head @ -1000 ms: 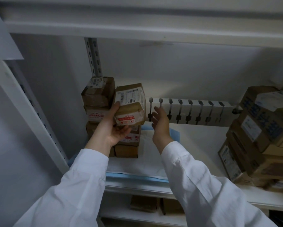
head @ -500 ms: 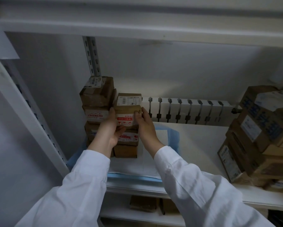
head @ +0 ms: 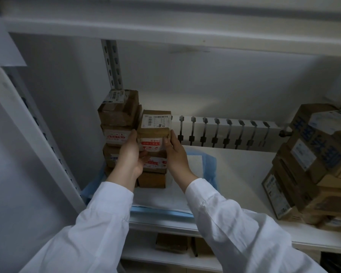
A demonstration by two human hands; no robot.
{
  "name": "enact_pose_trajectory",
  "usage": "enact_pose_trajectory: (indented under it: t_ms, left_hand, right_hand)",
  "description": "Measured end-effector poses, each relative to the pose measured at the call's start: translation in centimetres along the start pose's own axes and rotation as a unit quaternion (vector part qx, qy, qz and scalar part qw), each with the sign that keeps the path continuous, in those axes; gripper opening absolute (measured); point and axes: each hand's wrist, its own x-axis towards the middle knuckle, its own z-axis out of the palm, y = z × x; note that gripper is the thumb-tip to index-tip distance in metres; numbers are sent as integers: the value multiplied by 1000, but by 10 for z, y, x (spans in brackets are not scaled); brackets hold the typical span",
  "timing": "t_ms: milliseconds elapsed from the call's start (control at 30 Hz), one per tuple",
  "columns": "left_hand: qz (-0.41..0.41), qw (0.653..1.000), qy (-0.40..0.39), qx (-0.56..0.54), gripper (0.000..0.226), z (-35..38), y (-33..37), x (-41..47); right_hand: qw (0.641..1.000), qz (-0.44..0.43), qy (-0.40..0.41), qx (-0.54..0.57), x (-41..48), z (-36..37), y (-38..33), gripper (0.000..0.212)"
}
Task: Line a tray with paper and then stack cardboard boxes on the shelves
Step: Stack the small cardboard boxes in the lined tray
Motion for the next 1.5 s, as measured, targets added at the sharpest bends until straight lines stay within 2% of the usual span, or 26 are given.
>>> enact_pose_trajectory:
  t_ms: [533, 733, 833, 967, 1067, 1233, 1400, 1500]
  left_hand:
    - [-12, 1000, 10, 10, 43, -3, -2, -8]
    - [14, 999, 15, 35, 29, 0, -3, -17]
    - [68, 995, 59, 48, 30, 1, -5, -20]
    - [217, 971, 88, 54, 13, 4, -8, -31]
    - [283, 954, 66, 75, 18, 21, -8, -49]
    - [341, 935, 26, 89, 14, 52, -20, -67]
    - [314, 938, 16, 147, 16, 85, -42, -67]
    - [296, 931, -18, 214, 28, 107, -54, -68]
  right_hand:
    - [1000, 20, -10, -6, -13, -6, -12, 50]
    - [1000, 22, -12, -5, -24, -13, -23, 57]
    - [999, 32, -4, -7, -28, -18, -27, 63]
    - [998, 48, 25, -22, -30, -24, -27, 70]
    - [997, 34, 52, -44, -32, -37, -27, 61]
    - [992, -33, 87, -85, -39, -70, -32, 29]
    - [979, -87, 128, -129, -49, -108, -41, 22]
    - [971, -113, 142, -158, -56, -131, -48, 23]
